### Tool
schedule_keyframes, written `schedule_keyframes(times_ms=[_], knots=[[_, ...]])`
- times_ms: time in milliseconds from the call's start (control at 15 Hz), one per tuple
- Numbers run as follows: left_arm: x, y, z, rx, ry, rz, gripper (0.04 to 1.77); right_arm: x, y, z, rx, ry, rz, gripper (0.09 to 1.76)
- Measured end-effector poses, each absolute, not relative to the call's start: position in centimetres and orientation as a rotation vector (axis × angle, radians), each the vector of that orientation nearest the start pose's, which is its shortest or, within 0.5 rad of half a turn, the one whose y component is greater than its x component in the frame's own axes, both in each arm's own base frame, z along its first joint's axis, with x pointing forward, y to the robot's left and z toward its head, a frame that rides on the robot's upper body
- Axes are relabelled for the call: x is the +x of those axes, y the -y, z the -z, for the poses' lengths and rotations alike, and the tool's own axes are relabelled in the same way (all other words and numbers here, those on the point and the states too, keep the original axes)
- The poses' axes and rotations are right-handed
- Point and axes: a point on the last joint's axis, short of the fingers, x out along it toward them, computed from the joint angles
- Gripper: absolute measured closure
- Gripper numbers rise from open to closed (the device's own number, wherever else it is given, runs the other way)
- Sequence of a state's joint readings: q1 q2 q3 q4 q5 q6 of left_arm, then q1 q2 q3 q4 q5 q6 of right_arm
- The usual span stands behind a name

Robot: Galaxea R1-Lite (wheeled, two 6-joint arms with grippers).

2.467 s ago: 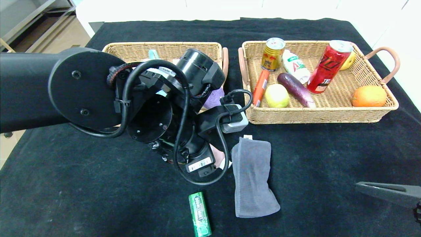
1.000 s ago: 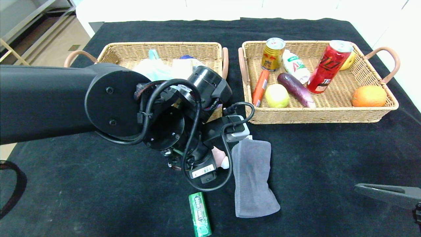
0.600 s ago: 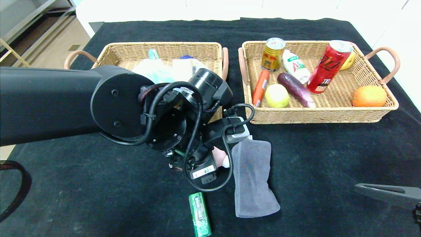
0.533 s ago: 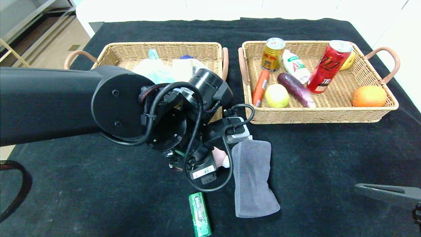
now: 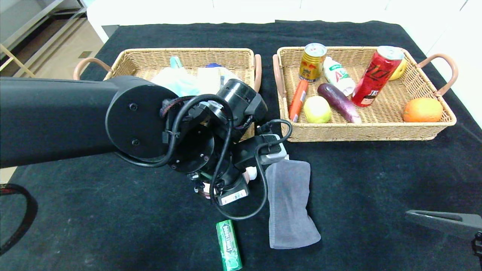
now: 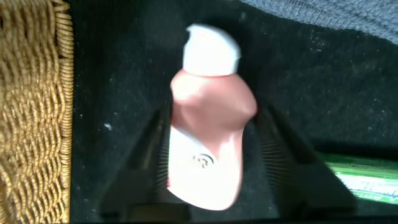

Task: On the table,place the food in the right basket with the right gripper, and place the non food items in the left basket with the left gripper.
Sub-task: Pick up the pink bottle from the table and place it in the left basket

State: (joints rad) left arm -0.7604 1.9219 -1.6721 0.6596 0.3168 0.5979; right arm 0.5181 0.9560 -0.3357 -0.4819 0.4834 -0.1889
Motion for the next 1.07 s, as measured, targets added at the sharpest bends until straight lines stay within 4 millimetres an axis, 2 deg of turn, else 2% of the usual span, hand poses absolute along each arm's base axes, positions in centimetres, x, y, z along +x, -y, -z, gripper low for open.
schedule_keyframes(times_ms=[133, 667, 1067], knots=[[26.1, 23.8, -23.1, 1.026, -0.655, 0.650, 0.98, 9.2, -6.5, -19.1, -0.175, -0.051, -1.011, 0.14], [26.1, 23.9, -23.0, 1.028, -0.658, 0.649, 0.98, 9.2, -6.5, -19.0, -0.175, -0.055, -1.011, 0.14], [25.2, 23.4, -24.5, 1.038, -0.623, 0.604, 0.98, 9.2, -6.5, -19.0, -0.176, -0.052, -1.011, 0.14]])
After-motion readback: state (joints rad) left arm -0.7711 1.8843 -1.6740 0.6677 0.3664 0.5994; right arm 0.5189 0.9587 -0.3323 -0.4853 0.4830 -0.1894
